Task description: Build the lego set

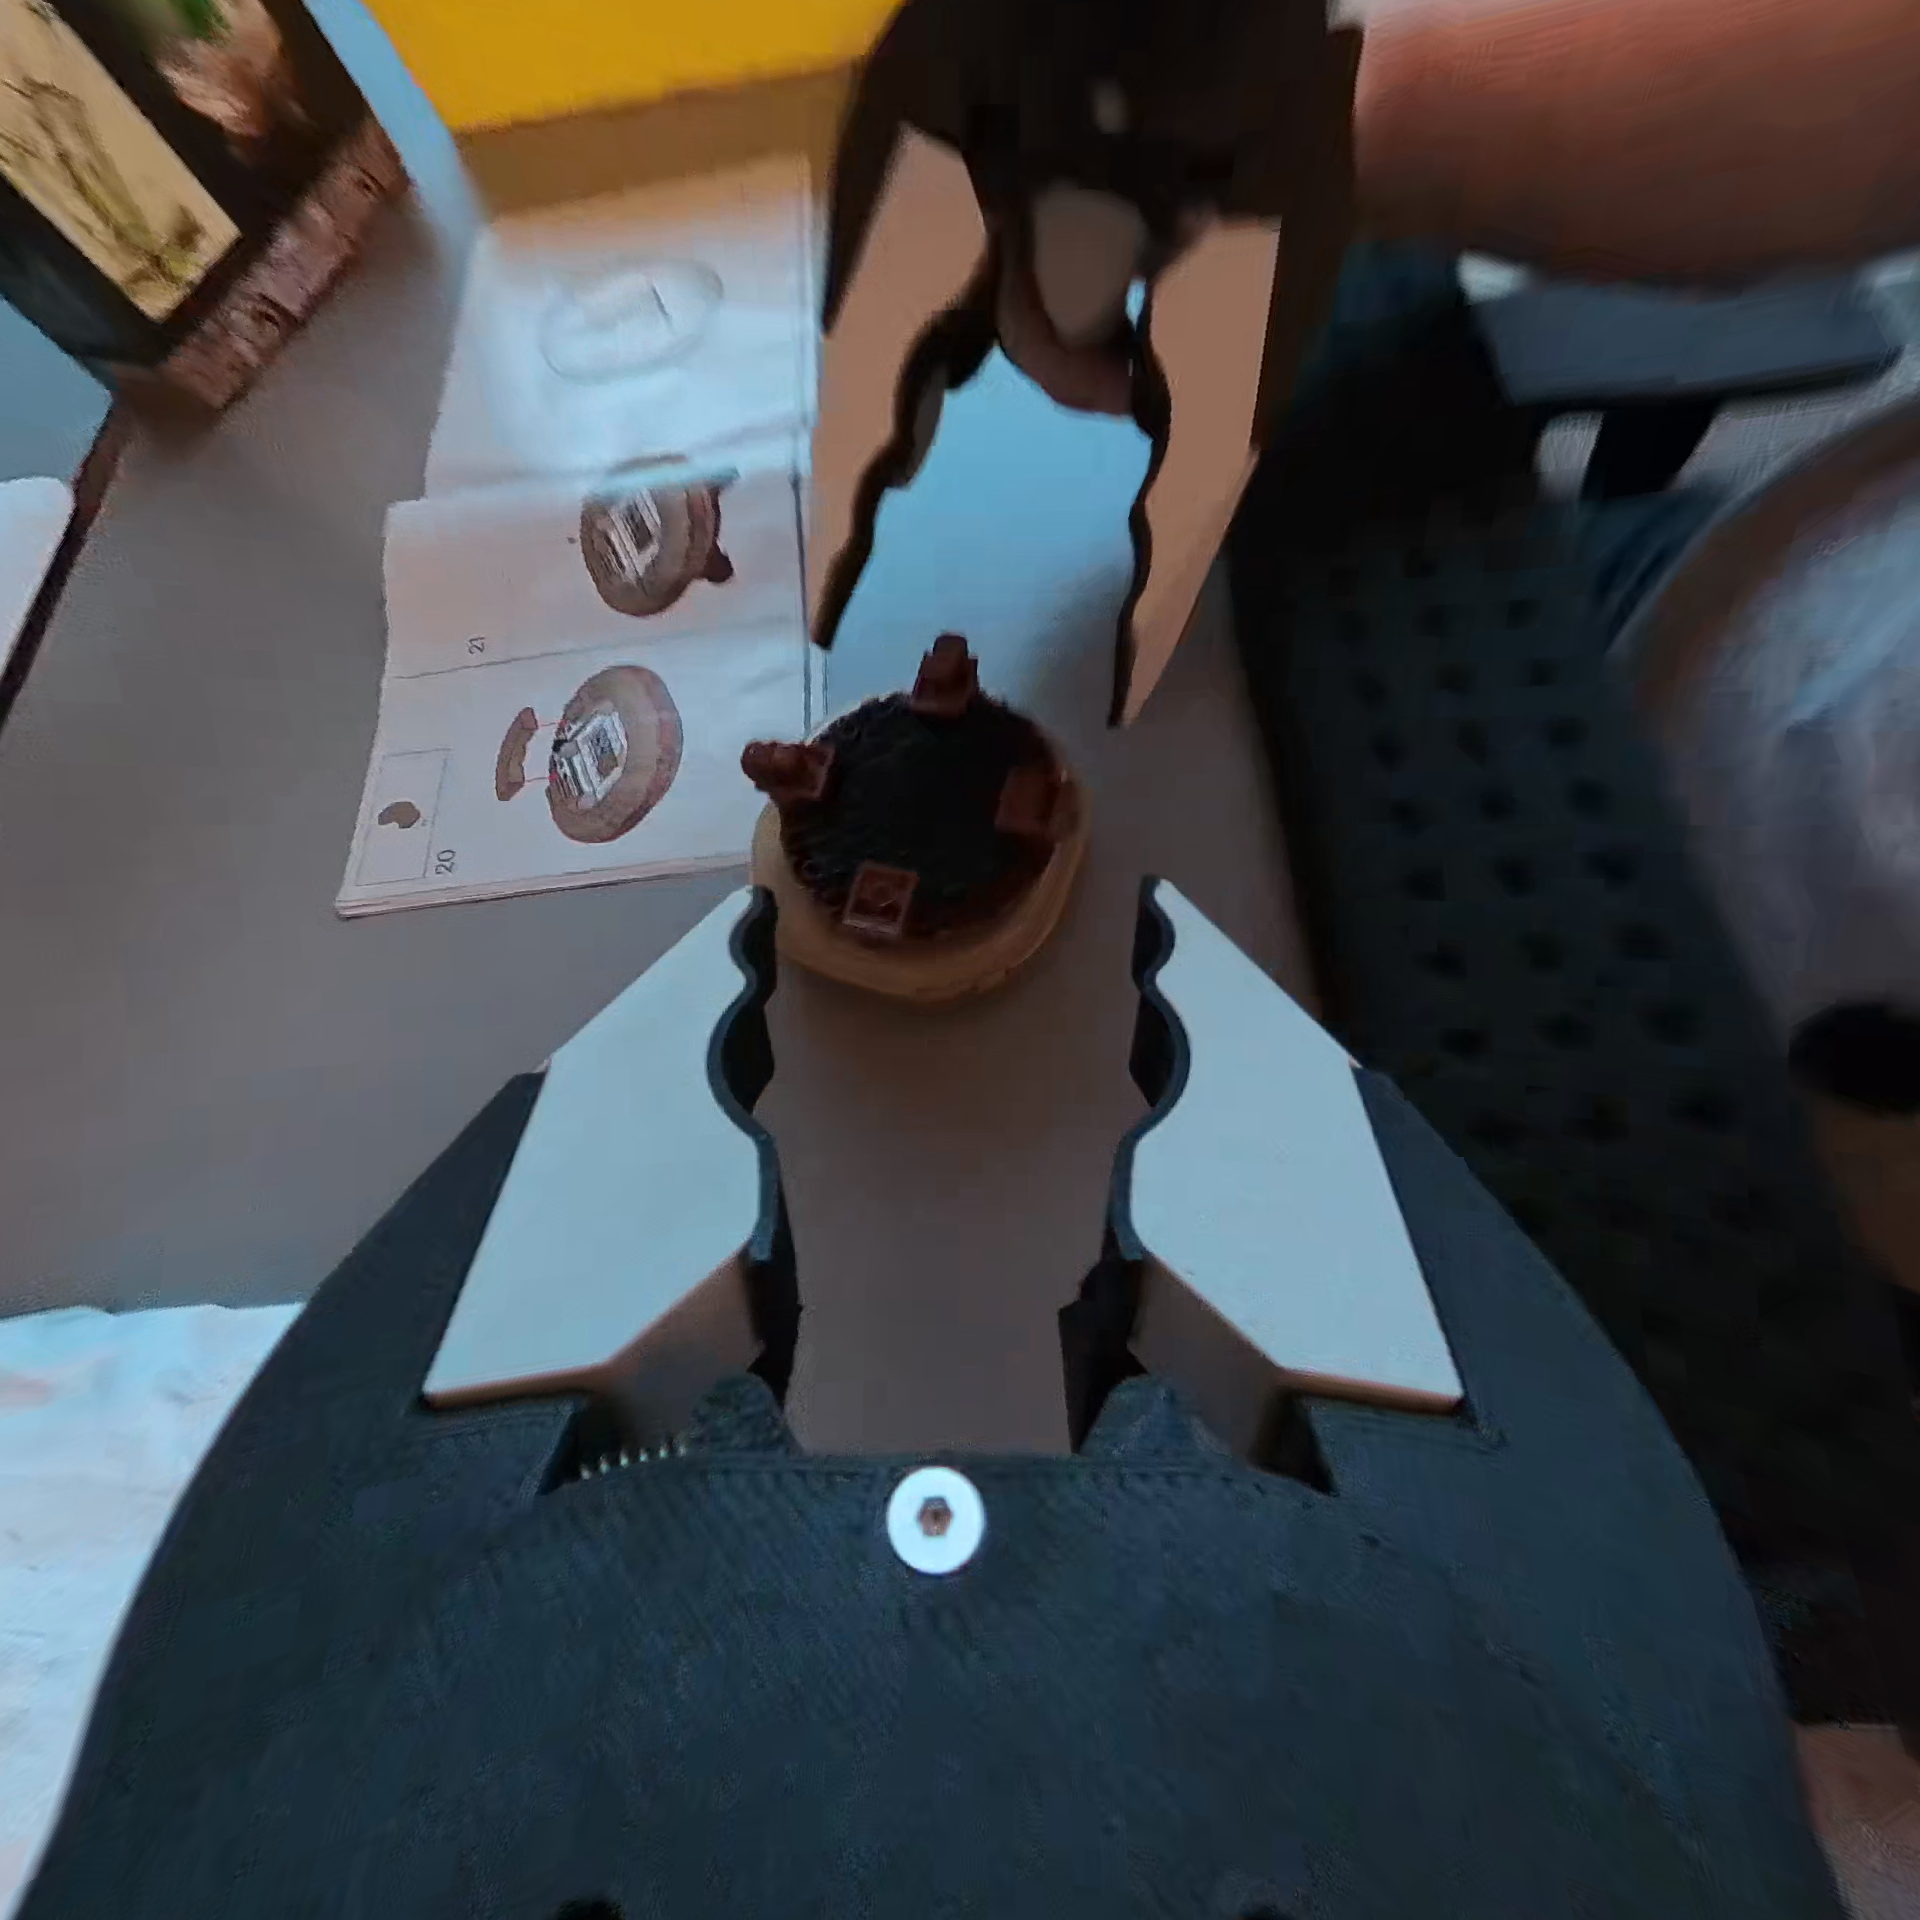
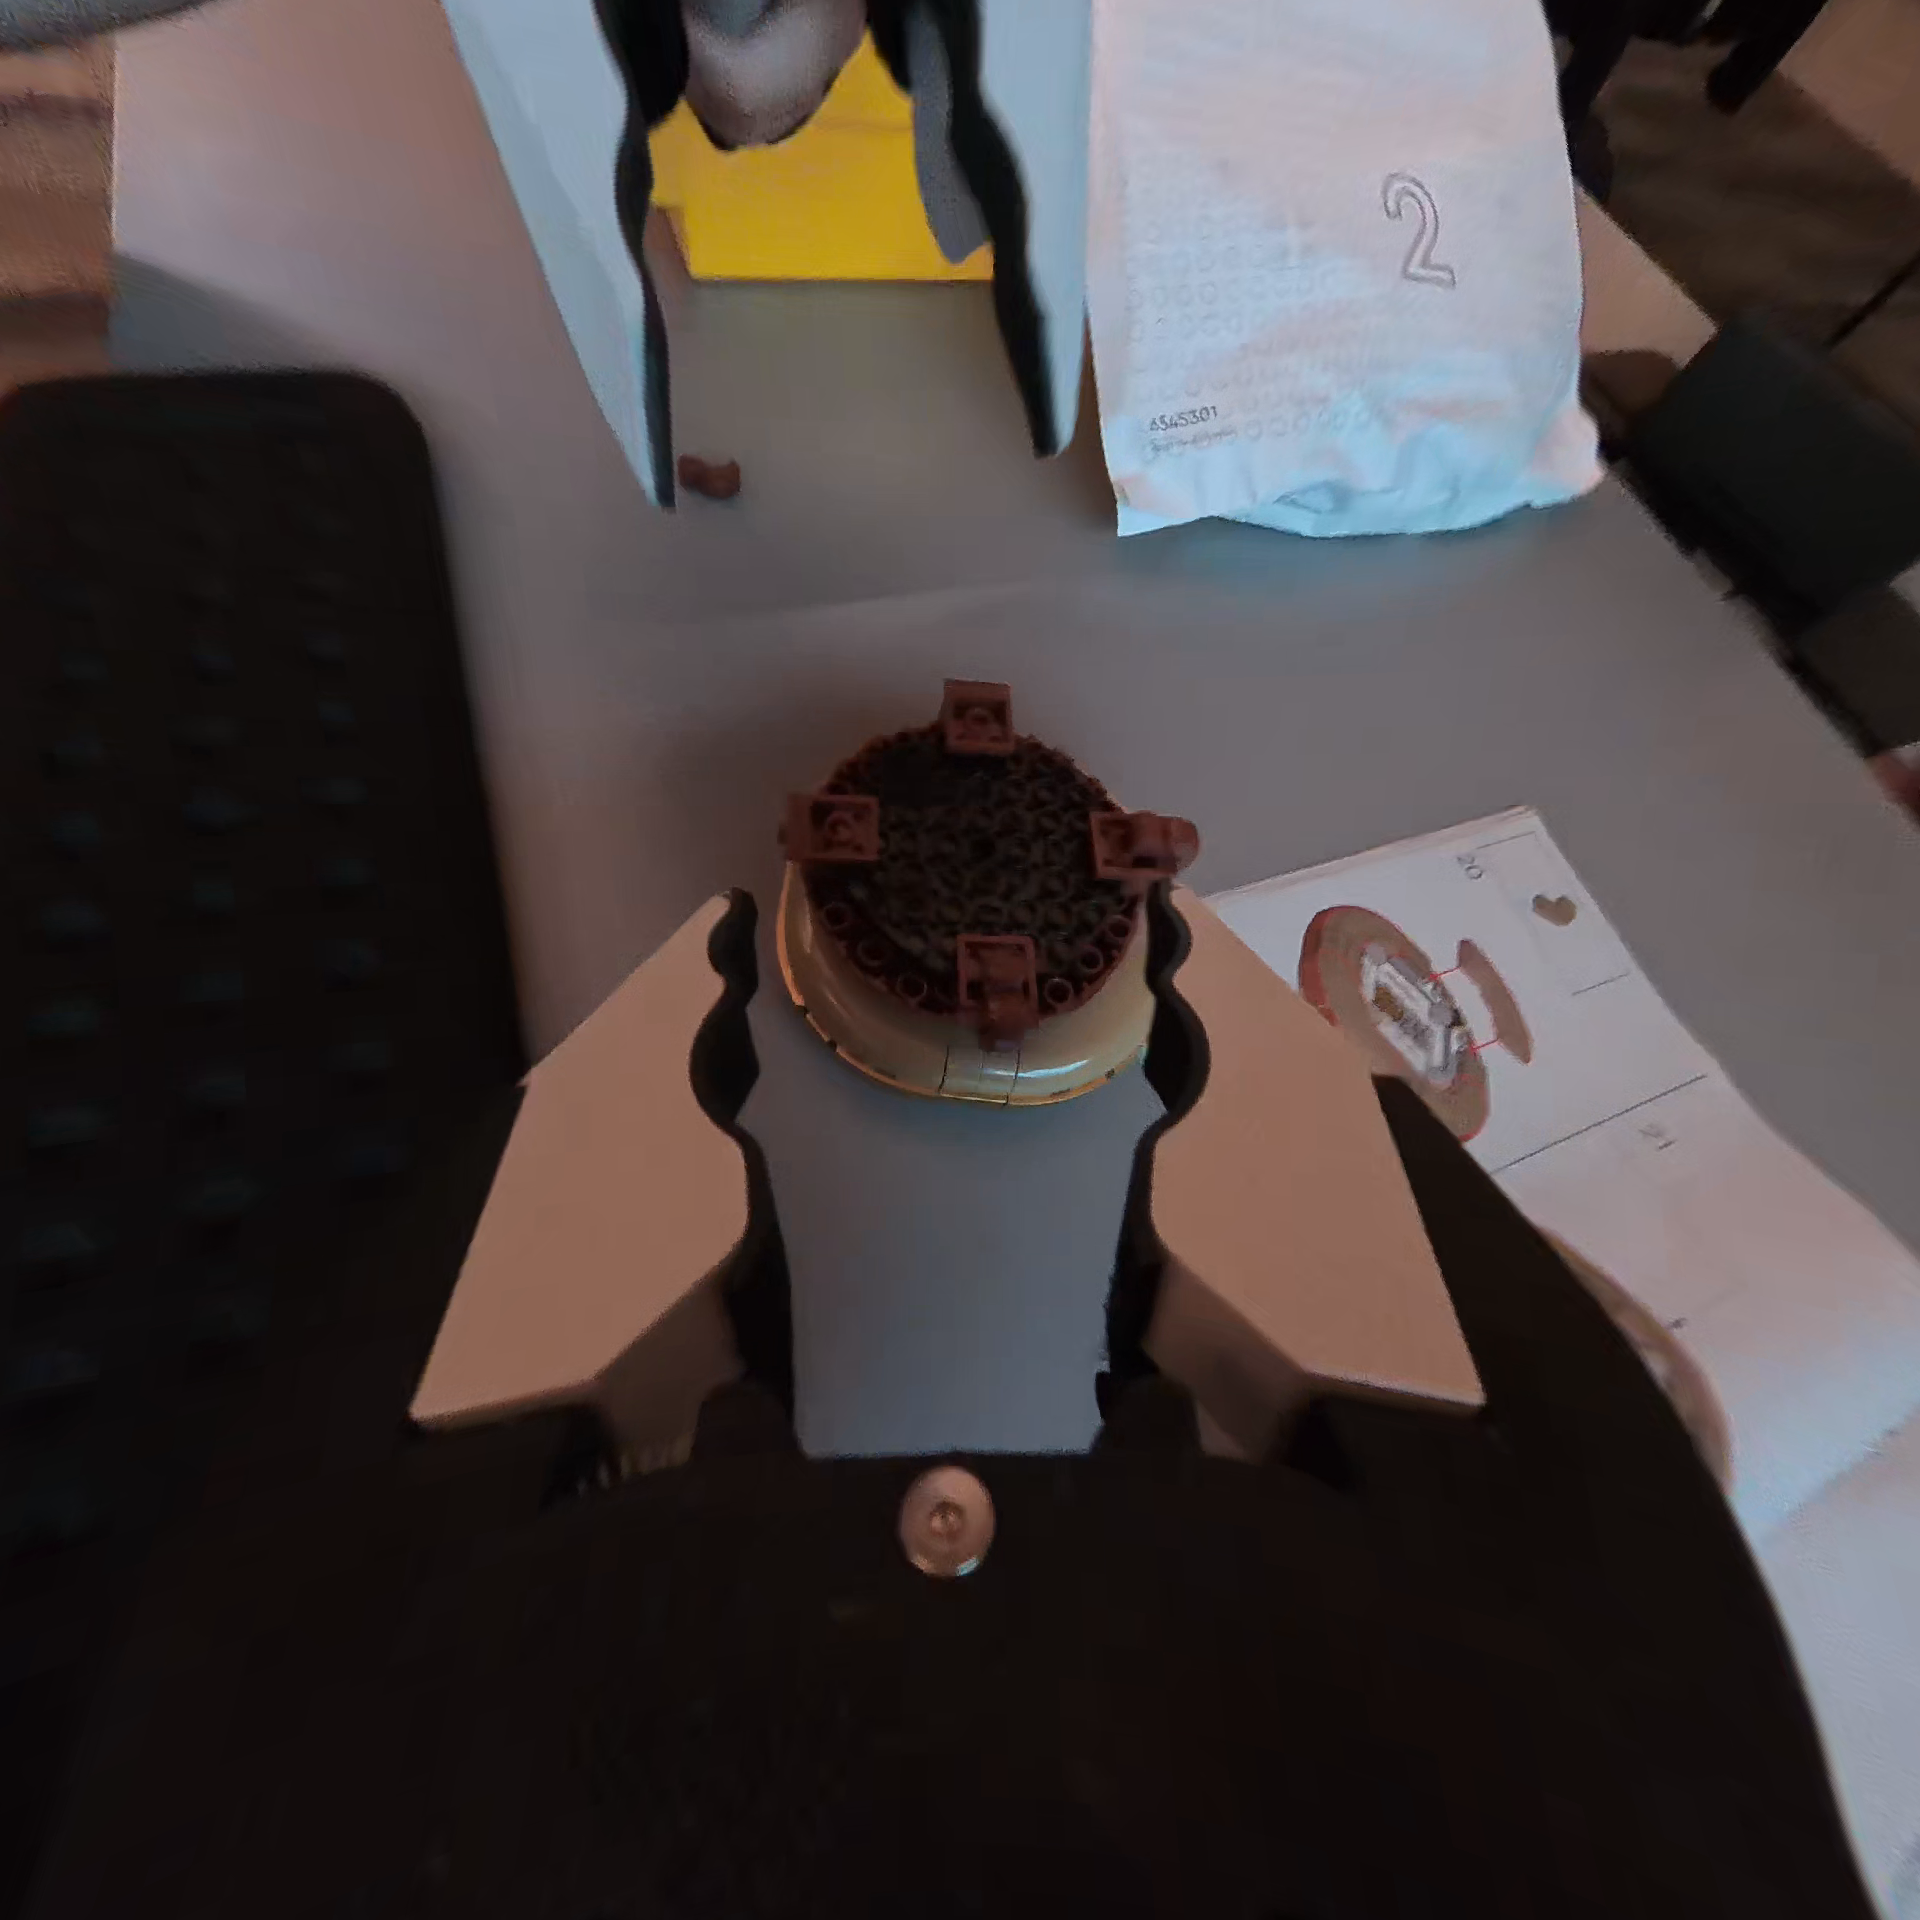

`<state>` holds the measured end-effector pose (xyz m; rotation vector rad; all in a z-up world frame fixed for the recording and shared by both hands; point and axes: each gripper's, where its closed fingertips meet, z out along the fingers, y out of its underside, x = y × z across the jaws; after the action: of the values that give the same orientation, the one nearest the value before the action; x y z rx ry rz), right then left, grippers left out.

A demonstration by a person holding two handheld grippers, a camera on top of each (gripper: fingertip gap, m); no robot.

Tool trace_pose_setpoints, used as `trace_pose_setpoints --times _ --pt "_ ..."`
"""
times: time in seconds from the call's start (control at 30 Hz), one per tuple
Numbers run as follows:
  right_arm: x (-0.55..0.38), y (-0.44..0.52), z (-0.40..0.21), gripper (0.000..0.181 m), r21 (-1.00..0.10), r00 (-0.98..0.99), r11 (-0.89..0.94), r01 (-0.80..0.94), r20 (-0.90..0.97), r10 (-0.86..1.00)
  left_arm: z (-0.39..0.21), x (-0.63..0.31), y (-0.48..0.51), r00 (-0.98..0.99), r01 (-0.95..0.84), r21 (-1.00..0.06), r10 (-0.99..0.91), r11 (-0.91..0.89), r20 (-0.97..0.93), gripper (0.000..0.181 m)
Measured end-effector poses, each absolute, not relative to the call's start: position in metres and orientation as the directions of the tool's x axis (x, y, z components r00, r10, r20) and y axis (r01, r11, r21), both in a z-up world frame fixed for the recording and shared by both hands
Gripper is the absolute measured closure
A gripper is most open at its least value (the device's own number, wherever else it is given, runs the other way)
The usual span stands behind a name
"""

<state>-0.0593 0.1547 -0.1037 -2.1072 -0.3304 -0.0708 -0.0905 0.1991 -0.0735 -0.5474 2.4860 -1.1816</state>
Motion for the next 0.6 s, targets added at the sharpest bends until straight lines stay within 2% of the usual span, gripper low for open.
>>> trace_pose_setpoints --times 0.07,0.13,0.23,0.37,0.5,0.6 --pt "-0.057 0.157 -0.106 0.102 -0.859 0.978 -0.483 0.173 0.09 0.191 -0.087 -0.082 0.197 -0.898 -0.2 -0.769 -0.427 0.607 -0.103 0.112" --pt "-0.056 0.159 -0.109 0.102 -0.874 0.983 -0.475 0.106 0.02 0.183 -0.094 -0.074 0.189 -0.915 -0.212 -0.796 -0.402 0.567 -0.044 0.113" --pt "-0.055 0.158 -0.118 0.103 -0.854 0.983 -0.505 0.123 0.034 0.183 -0.098 -0.064 0.182 -0.926 -0.175 -0.818 -0.375 0.547 -0.052 0.111" --pt "-0.052 0.157 -0.121 0.111 -0.857 0.985 -0.502 0.114 0.029 0.173 -0.109 -0.064 0.178 -0.936 -0.152 -0.772 -0.342 0.617 -0.088 0.111" --pt "-0.049 0.157 -0.122 0.111 -0.857 0.987 -0.506 0.096 0.014 0.162 -0.121 -0.064 0.181 -0.925 -0.167 -0.714 -0.358 0.68 -0.125 0.109" --pt "-0.05 0.159 -0.126 0.111 -0.85 0.986 -0.517 0.097 0.01 0.168 -0.125 -0.063 0.181 -0.923 -0.169 -0.72 -0.364 0.673 -0.123 0.111"
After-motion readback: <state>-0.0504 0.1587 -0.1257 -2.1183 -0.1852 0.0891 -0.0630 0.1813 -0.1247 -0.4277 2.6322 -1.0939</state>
